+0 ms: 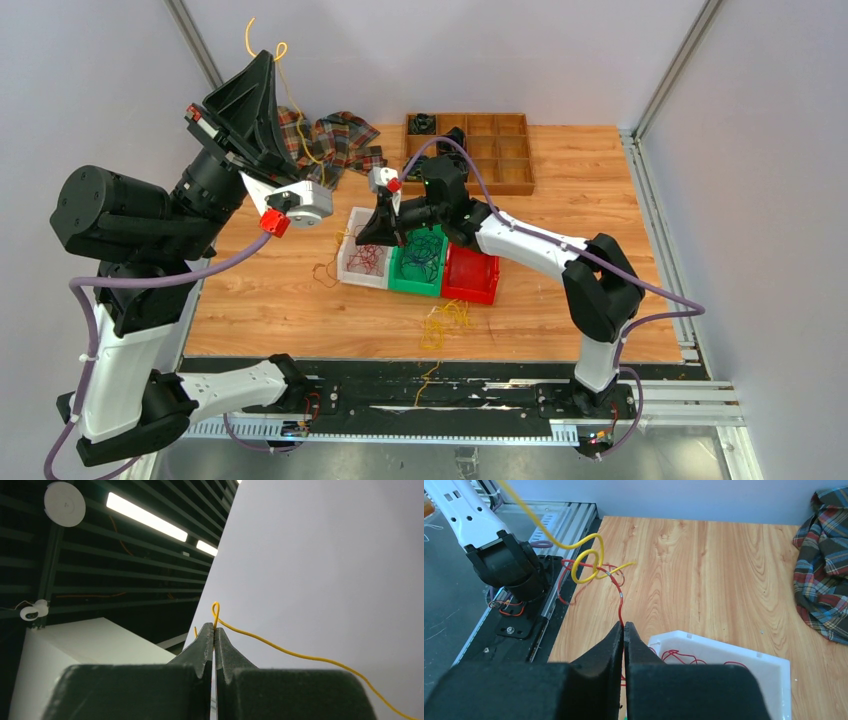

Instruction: Untangle the cables

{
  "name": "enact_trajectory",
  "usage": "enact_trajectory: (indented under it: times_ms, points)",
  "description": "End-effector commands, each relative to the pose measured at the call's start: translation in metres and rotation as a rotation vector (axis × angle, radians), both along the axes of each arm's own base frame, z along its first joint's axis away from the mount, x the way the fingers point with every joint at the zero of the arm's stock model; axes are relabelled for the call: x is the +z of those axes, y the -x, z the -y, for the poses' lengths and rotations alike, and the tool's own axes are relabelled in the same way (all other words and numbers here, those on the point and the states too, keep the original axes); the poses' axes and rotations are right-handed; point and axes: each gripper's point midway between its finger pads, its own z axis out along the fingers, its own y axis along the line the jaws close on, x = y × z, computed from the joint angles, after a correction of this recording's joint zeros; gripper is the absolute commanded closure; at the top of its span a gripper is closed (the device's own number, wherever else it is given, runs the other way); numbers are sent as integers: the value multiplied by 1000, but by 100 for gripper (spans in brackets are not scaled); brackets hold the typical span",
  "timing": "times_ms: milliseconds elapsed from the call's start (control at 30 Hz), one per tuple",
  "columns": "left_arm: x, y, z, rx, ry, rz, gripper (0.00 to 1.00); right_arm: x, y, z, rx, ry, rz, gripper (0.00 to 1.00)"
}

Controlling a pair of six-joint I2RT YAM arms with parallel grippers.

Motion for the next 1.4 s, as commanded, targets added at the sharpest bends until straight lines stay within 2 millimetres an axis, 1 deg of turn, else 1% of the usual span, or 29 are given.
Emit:
enact_trajectory:
  times_ms: [0,200,267,333,400,433,500,600,700,767,833,967,1033,1100,1233,1367]
  points:
    - [8,5,-4,-8,29,23,99,7,3,-5,23,-21,15,99]
    - [10,6,-6,-1,35,32,99,5,4,-4,17,-17,9,100]
    - [10,6,-7,1,31,34,99,2,2,-4,5,-11,8,99]
    - [11,7,-7,5,30,39,99,-5,-4,-4,-34,5,7,99]
    - [15,7,-8,10,29,53,99,-19,-19,-5,-110,47,2,99]
    - [17,8,-8,15,28,66,99,-28,-30,-5,-164,80,-1,99]
    - [28,10,-10,37,27,118,99,-55,-49,-2,-248,164,-16,99]
    - [57,20,-18,59,59,211,99,-94,-70,8,-364,277,-19,99]
    - [88,34,-30,78,125,307,99,-117,-82,22,-455,325,10,99]
    - [105,46,-39,80,166,365,99,-124,-87,28,-498,336,27,99]
    - [117,58,-46,71,202,418,99,-126,-90,31,-519,340,32,99]
    - [121,69,-49,59,205,467,99,-126,-95,32,-538,339,40,99]
    - [128,80,-52,73,218,548,99,-130,-97,34,-556,356,39,99]
    - [141,95,-61,77,250,618,99,-136,-99,37,-566,374,38,100]
    - [166,122,-85,94,323,707,99,-143,-103,44,-599,389,40,99]
    - [176,141,-99,93,351,760,99,-144,-107,45,-614,394,42,99]
